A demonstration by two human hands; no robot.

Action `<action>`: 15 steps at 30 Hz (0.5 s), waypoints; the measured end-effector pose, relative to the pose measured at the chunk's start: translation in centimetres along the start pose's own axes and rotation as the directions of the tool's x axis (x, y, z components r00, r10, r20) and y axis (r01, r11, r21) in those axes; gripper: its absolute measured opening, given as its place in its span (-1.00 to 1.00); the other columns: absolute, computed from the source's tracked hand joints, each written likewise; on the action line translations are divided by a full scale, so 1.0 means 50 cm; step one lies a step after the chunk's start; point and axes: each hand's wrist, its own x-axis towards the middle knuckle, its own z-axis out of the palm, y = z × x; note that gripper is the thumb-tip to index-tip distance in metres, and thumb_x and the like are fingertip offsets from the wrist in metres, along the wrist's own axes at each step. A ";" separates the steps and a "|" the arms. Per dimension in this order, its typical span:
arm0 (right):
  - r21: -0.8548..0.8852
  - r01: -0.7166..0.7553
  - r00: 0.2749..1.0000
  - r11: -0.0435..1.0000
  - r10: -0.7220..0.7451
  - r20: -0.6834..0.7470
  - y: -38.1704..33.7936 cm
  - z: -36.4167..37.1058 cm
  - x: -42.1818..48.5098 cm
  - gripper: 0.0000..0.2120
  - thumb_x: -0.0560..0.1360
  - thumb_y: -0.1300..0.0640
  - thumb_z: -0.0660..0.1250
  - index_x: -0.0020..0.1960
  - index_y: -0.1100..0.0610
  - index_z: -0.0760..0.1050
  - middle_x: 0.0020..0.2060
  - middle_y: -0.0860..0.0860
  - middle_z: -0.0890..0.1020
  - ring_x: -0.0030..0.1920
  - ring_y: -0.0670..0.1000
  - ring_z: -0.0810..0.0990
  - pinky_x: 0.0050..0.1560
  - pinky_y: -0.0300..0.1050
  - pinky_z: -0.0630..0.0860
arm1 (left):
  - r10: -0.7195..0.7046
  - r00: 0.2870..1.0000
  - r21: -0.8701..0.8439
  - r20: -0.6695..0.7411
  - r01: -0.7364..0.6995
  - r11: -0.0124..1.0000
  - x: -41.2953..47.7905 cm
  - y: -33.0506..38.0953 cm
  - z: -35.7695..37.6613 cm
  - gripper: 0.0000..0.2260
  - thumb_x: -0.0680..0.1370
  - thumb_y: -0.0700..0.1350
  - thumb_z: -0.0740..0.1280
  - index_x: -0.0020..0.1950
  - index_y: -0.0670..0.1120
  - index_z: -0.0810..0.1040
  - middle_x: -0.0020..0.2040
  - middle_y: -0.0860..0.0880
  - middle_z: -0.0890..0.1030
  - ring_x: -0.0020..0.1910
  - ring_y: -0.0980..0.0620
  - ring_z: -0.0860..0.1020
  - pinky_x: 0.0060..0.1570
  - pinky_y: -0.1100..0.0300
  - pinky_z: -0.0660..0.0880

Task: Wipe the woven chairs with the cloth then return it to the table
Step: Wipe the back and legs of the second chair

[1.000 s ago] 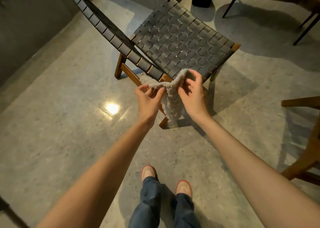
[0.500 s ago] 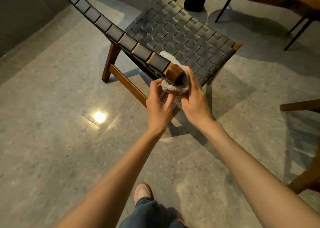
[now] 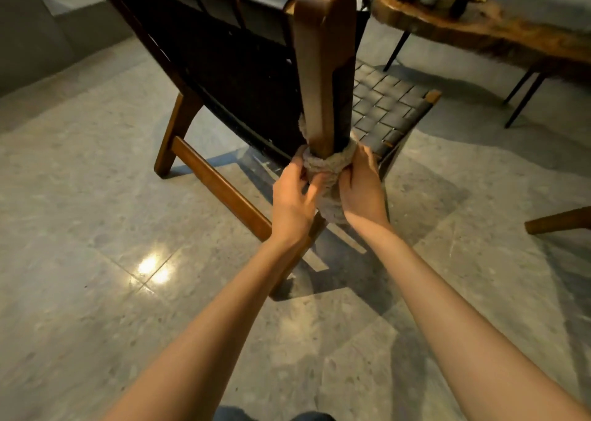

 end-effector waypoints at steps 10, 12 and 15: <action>0.048 0.070 0.987 0.996 -0.062 -0.149 0.168 0.099 -0.032 -0.69 0.60 0.23 0.16 0.31 0.15 0.45 0.09 0.04 0.48 0.08 -0.11 0.45 0.17 -0.28 0.35 | 0.021 0.987 0.142 0.157 -0.043 0.989 0.003 -0.207 0.054 -0.71 0.58 -0.15 0.28 0.30 -0.15 0.45 0.10 0.09 0.52 0.06 0.25 0.49 -0.03 0.51 0.44; -0.055 -0.009 0.990 0.998 0.001 -0.138 0.205 0.121 -0.053 -0.78 0.60 0.19 0.19 0.19 0.15 0.53 -0.01 0.01 0.47 -0.02 -0.09 0.48 0.04 -0.27 0.39 | -0.027 0.983 0.214 0.183 -0.013 0.977 0.006 -0.236 0.062 -0.76 0.58 -0.14 0.28 0.24 -0.16 0.47 0.05 0.03 0.54 0.03 0.12 0.51 -0.07 0.43 0.46; -0.171 -0.136 0.987 0.976 0.148 0.061 0.271 0.166 -0.106 -0.82 0.59 0.17 0.25 0.04 0.21 0.59 0.00 0.10 0.54 0.02 0.02 0.52 -0.02 -0.28 0.32 | -0.036 0.985 0.265 0.170 -0.010 0.964 0.002 -0.272 0.074 -0.85 0.57 -0.21 0.29 0.13 -0.16 0.49 -0.05 0.04 0.53 -0.01 0.07 0.51 -0.13 0.53 0.40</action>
